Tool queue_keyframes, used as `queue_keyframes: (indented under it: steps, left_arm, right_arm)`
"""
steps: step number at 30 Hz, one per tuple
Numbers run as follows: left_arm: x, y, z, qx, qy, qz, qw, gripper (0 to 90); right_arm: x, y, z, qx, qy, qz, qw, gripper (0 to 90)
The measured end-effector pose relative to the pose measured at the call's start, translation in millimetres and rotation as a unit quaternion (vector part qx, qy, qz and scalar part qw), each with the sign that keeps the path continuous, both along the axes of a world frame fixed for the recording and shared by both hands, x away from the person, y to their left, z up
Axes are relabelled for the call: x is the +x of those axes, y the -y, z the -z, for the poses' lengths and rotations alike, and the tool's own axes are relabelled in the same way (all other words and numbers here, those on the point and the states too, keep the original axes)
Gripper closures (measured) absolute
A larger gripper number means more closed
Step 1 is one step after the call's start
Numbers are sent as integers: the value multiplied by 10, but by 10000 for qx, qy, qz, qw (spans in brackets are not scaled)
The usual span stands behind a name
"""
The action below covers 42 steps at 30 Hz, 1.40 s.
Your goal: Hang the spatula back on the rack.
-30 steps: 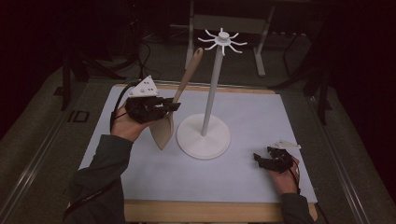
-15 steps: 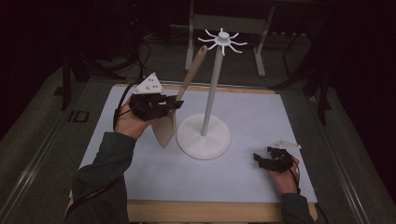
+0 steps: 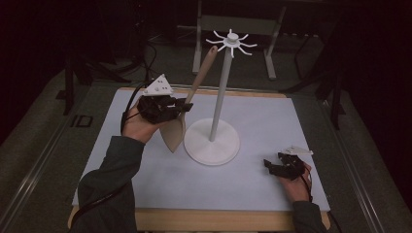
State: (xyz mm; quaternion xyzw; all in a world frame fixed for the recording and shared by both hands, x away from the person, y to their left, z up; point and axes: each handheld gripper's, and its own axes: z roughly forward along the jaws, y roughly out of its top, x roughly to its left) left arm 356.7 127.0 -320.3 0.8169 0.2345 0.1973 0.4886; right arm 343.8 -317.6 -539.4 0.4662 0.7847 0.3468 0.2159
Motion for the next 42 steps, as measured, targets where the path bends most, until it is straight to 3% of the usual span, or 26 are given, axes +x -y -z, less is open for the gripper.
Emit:
queue_keyframes:
  steps: [29, 42]
  left_arm:
    - [108, 131, 67, -3, -75, -46, 10000, 782]
    - [111, 176, 107, -102, -129, 117, 9998, 771]
  right_arm:
    - [-2, -2, -1, -3, -1, -8, 10000, 291]
    - [-3, -4, 0, -2, 5, -14, 10000, 291]
